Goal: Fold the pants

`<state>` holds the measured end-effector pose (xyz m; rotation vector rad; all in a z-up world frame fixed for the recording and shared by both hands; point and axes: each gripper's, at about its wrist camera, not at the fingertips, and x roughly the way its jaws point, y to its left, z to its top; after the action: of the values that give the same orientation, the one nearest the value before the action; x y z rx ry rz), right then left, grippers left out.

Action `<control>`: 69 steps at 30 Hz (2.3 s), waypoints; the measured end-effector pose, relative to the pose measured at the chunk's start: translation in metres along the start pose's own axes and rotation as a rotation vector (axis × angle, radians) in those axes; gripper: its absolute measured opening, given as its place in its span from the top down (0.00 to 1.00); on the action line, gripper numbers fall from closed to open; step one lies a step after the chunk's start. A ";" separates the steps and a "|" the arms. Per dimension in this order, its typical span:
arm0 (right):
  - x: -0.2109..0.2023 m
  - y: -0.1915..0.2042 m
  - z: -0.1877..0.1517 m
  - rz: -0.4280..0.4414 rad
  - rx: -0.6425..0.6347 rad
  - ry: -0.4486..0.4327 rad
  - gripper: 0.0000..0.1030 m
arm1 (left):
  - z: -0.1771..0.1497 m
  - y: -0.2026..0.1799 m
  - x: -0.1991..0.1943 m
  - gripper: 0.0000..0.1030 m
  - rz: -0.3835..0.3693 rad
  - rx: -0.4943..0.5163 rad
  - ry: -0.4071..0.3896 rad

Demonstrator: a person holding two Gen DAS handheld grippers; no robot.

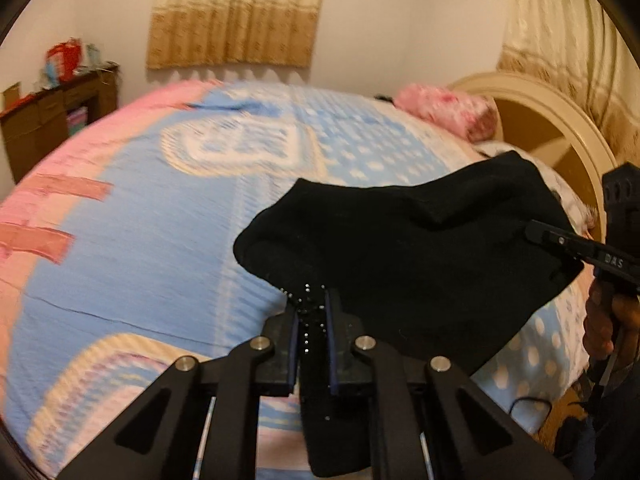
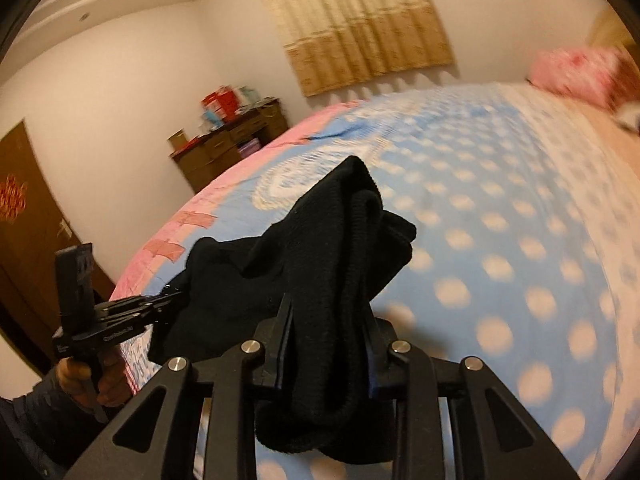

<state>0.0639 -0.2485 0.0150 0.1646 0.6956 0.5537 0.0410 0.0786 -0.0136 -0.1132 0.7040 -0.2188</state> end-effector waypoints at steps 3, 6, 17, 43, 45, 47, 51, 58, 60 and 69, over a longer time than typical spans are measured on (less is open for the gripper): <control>0.029 0.025 0.033 0.034 -0.059 0.020 0.72 | 0.010 0.029 -0.015 0.89 0.052 -0.022 -0.044; 0.065 0.050 0.063 0.072 -0.101 0.042 0.72 | 0.020 0.061 -0.022 0.89 0.102 -0.063 -0.070; 0.190 0.132 0.116 0.166 -0.231 0.123 0.72 | 0.035 0.164 -0.031 0.89 0.287 -0.190 -0.127; 0.335 0.119 0.099 0.176 -0.167 0.330 0.72 | 0.005 0.212 0.031 0.86 0.384 -0.277 0.007; 0.338 0.116 0.096 0.175 -0.155 0.336 0.72 | 0.005 0.212 0.032 0.86 0.383 -0.278 0.007; 0.339 0.114 0.095 0.173 -0.149 0.341 0.72 | 0.004 0.211 0.034 0.85 0.387 -0.275 0.008; 0.347 0.112 0.093 0.152 -0.144 0.358 0.67 | 0.002 0.216 0.039 0.80 0.389 -0.285 0.022; 0.337 0.104 0.089 0.111 -0.129 0.331 0.45 | -0.001 0.214 0.037 0.74 0.407 -0.279 0.016; 0.331 0.111 0.086 0.076 -0.183 0.316 0.45 | -0.002 0.212 0.038 0.74 0.418 -0.263 0.016; 0.317 0.111 0.084 0.021 -0.178 0.294 0.39 | -0.006 0.211 0.032 0.54 0.456 -0.261 0.010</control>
<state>0.2706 0.0182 -0.0638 -0.0781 0.9261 0.6640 0.0949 0.2757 -0.0751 -0.1966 0.7473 0.3102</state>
